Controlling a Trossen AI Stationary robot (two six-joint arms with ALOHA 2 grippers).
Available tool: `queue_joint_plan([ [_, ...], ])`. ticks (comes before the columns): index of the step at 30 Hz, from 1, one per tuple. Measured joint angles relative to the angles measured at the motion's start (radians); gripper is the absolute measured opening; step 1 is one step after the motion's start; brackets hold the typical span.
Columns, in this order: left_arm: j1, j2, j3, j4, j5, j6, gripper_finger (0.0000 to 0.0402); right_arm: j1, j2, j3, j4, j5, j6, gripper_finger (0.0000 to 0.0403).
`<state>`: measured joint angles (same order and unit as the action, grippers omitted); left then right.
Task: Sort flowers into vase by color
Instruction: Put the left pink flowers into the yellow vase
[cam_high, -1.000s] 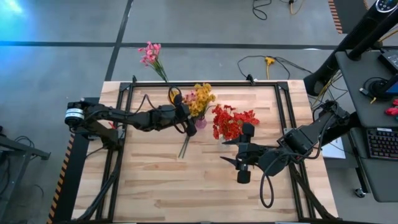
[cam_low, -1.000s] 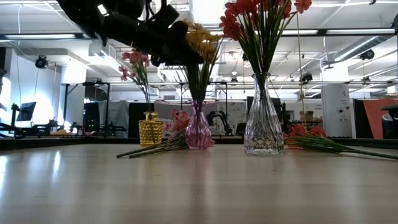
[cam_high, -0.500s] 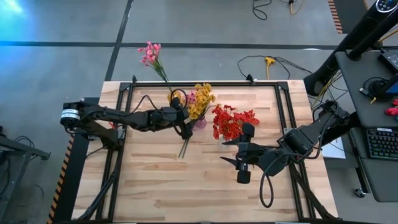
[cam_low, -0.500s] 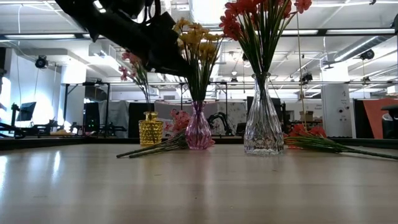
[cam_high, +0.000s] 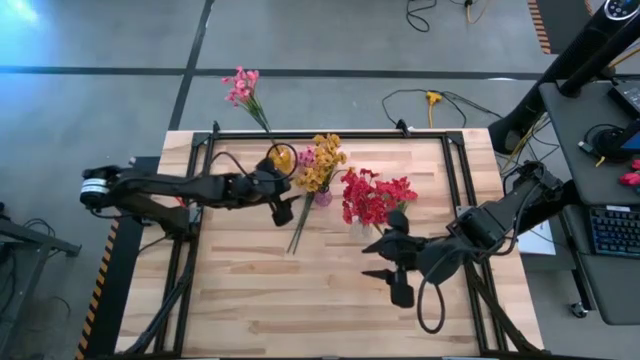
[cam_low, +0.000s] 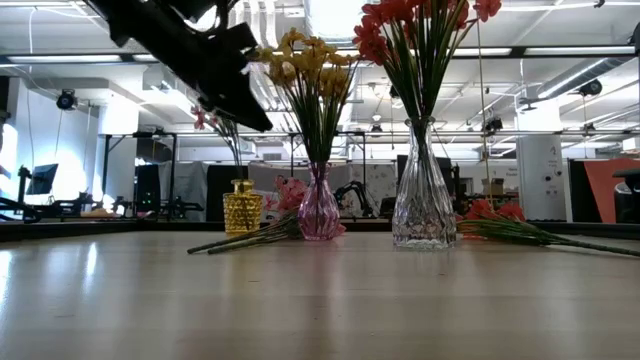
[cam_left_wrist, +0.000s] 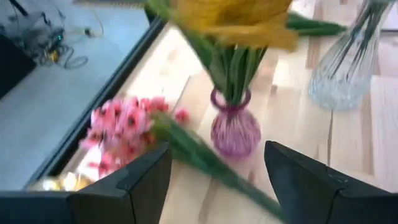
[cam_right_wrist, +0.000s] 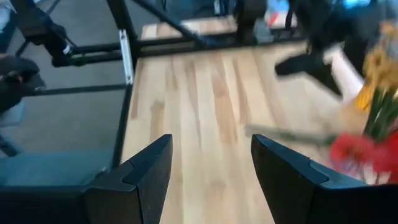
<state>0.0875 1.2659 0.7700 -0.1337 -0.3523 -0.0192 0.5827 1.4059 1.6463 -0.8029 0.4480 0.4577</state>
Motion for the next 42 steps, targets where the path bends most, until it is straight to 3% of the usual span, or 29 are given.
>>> queue_joint_plan([
  [9, -0.01, -0.089, 0.0, -0.257, 0.051, -0.269, 0.0239, 0.0, 0.003, 0.0, -0.217, -0.013, 0.225, 0.0209],
  [15, -0.089, -0.034, -0.008, -0.261, 0.073, -0.339, 0.0237, 0.0, 0.003, 0.0, -0.242, -0.013, 0.233, 0.0209],
  [18, -0.134, 0.014, -0.015, -0.222, 0.026, -0.353, 0.0233, 0.0, 0.003, 0.0, -0.241, -0.012, 0.222, 0.021],
  [26, -0.204, 0.106, -0.08, -0.023, -0.081, -0.386, 0.0219, 0.002, 0.003, 0.0, -0.243, -0.011, 0.19, 0.021],
  [38, -0.19, 0.214, -0.265, 0.495, -0.159, -0.31, 0.0215, 0.002, 0.004, 0.0, -0.241, -0.002, 0.146, 0.021],
  [42, -0.164, 0.289, -0.277, 0.563, -0.163, -0.3, 0.0215, 0.002, 0.004, -0.003, -0.239, 0.004, 0.144, 0.021],
])
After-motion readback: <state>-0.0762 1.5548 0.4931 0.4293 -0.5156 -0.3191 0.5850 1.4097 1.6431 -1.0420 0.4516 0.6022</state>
